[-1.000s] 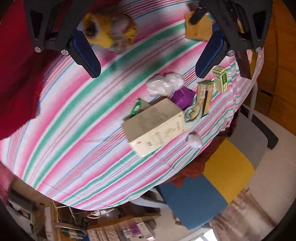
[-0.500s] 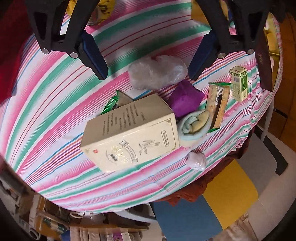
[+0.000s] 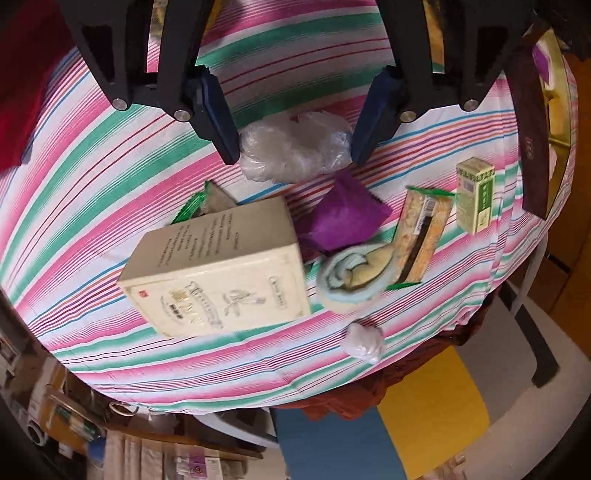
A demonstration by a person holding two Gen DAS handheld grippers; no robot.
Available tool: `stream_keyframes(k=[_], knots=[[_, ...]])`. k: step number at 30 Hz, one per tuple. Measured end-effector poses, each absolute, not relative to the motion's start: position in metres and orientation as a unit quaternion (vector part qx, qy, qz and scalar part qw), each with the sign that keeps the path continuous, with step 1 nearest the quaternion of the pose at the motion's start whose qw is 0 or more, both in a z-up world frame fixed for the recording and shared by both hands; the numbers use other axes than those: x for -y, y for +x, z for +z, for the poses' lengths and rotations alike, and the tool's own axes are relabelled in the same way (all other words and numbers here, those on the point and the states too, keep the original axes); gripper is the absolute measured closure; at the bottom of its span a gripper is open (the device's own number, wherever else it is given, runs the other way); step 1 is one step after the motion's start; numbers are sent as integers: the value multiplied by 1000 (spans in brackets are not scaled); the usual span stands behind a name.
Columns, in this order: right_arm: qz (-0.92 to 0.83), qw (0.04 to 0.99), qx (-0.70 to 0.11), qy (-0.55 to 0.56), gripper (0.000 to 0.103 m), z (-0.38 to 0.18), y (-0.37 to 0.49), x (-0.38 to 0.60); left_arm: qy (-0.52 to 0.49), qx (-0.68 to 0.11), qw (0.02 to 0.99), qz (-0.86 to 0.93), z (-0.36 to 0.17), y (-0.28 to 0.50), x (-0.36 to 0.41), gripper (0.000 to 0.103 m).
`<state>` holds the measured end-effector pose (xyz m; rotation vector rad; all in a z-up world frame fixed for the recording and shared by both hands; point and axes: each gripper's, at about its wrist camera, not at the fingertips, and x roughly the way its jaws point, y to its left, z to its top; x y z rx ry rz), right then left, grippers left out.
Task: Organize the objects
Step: 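Grasp the clear plastic bag with the right tool while the left tool holds the sponge, then release the yellow sponge and plastic bag into the gold tray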
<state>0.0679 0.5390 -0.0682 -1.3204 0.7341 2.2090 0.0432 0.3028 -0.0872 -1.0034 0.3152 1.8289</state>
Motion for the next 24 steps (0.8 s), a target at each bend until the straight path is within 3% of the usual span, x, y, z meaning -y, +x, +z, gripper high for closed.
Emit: stream_keyframes(k=[9,24], knots=[[828,175,-285,-450,40,-58,77,-515,-412,-127,484,762,-69,50,-286,40],[875,121,-238,-404,40,-12,79,-450,-374,-51,441,814,-4,33,-214,40]])
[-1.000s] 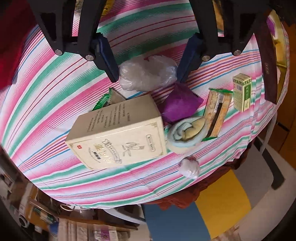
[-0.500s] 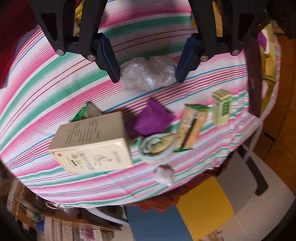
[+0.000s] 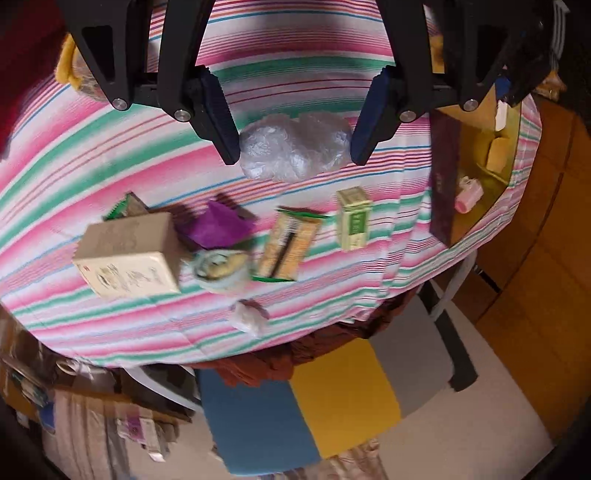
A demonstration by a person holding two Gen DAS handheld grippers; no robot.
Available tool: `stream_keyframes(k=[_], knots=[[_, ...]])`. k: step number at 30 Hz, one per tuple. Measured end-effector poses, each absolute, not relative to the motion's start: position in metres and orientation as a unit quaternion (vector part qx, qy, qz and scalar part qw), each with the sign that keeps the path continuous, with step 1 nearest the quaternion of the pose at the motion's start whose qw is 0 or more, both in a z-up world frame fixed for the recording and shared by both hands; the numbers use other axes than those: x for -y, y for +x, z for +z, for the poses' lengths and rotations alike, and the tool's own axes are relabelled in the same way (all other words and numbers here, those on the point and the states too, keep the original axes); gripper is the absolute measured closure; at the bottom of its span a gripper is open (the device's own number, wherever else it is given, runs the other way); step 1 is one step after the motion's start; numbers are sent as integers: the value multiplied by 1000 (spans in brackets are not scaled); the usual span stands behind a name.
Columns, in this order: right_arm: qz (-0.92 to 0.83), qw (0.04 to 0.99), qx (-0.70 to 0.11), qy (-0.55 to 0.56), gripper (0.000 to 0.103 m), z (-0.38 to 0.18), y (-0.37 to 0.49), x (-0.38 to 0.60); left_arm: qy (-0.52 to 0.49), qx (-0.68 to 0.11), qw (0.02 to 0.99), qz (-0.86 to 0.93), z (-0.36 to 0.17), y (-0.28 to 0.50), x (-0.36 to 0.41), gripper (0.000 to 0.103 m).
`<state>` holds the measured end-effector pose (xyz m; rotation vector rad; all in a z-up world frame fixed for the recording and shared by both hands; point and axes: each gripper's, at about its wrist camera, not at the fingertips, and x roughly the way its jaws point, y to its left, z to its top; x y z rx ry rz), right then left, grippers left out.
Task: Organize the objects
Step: 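Release the yellow sponge and plastic bag into the gold tray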
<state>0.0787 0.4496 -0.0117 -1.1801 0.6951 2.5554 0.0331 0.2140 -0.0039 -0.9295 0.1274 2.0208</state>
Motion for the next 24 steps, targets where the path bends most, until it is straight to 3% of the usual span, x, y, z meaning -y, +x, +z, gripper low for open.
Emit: stream_keyframes(k=[20,23,24], knots=[[896,-67,-151,-411,40,29,-26,-293,-356,54,188,914,9,-65,-27,38],[894,-83,-142,-417,36,28,-45,-269,-366,65,145,917,5,-80,-7,32],[895,-82,-137,-416,27,27,-48,-264,-368,66,128,918,4,-82,-2,26]])
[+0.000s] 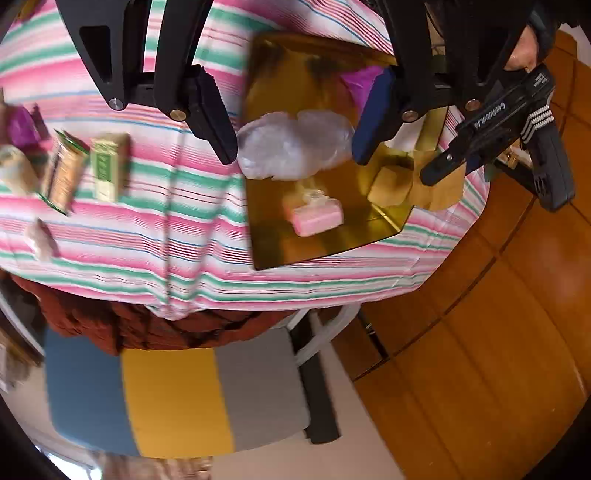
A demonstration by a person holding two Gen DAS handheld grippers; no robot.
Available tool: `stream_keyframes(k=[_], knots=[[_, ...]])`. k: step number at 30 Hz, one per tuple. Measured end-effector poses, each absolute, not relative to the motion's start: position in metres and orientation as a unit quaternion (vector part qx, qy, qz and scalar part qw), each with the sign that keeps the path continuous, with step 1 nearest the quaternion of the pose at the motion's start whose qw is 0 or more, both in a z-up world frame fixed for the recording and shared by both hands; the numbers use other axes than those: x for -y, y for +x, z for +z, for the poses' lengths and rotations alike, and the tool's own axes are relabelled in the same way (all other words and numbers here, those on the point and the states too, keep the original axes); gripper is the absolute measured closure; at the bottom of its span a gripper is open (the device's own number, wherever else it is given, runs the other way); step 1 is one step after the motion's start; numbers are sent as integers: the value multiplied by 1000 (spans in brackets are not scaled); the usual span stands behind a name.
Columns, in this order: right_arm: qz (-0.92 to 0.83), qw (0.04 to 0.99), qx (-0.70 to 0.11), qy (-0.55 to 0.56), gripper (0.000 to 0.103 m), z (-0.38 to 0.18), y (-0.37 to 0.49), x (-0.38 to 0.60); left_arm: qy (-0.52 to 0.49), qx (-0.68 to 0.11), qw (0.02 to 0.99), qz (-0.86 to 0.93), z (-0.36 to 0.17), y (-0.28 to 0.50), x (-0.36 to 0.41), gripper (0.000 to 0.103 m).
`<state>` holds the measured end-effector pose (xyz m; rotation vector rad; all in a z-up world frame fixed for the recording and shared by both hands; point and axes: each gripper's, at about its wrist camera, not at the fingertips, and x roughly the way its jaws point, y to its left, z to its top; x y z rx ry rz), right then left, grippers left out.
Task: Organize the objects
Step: 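Release the yellow sponge and plastic bag into the gold tray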
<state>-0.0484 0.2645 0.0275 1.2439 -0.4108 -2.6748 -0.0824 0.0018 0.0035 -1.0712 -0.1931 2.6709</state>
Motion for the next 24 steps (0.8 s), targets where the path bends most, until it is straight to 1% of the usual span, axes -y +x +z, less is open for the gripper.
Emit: stream_keyframes(k=[1,2,3,8,12,18,24], knots=[[-896,79,137,416,12,27,-51,-260,-372,65,111,919,2,-85,4,20],[-896,79,140,414,6,26,-53,-257,-375,63,92,920,-1,-86,9,19],[-896,79,141,413,4,26,-54,-255,-377,62,82,921,-4,-86,13,19],[-893,74,132,423,4,18,-49,-250,-392,68,53,916,-17,-81,31,19],[-893,64,121,428,4,12,-41,-248,-381,73,51,920,-14,-70,31,19],[-895,53,110,429,2,8,-29,-245,-364,63,90,925,2,-54,11,19],[-900,40,102,422,1,7,-15,-246,-366,45,115,922,5,-44,-10,19]])
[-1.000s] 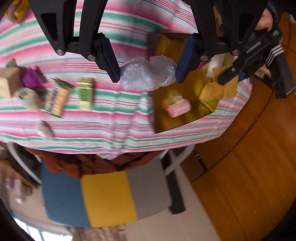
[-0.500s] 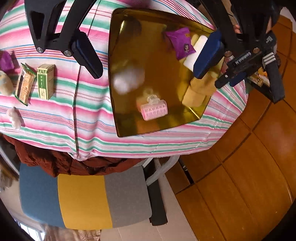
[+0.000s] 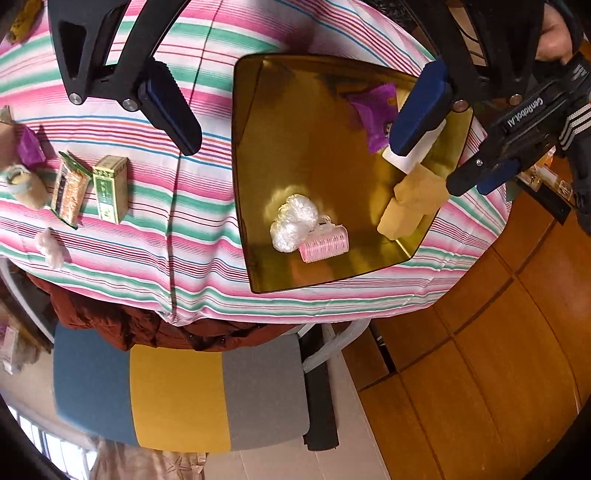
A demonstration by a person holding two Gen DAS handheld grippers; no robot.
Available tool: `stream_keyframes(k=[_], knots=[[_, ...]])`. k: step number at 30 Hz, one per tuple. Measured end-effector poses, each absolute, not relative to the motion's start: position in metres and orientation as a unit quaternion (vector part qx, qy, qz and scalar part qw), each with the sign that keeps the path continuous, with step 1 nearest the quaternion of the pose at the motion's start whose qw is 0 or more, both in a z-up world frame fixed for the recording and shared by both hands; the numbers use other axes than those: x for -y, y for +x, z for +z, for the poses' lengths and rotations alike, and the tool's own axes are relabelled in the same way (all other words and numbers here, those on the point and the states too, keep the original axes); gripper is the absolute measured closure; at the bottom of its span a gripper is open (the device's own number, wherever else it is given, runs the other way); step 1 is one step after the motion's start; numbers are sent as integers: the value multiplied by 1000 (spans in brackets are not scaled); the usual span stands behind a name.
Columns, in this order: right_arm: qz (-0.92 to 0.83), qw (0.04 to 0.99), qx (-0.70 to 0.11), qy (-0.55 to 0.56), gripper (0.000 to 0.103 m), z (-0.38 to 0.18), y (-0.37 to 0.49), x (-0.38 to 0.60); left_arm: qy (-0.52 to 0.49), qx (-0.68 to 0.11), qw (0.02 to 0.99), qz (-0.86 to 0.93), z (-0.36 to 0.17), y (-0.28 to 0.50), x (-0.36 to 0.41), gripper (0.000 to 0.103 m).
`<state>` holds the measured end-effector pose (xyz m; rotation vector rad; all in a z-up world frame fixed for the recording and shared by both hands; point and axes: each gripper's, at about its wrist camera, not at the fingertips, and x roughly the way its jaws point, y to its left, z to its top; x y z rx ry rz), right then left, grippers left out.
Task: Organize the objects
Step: 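Release the yellow sponge and plastic bag into the gold tray, then move the right tool back toward the cream box on the table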
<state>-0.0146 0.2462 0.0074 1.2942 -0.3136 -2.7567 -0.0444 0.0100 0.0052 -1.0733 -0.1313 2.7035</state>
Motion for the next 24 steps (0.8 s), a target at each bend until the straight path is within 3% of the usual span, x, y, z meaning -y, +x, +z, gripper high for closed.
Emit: stream_keyframes(k=[24], knots=[[-920,-55,45,385,0,8,21,-266,-382,-2,119,917,-2,-18,-44,19]])
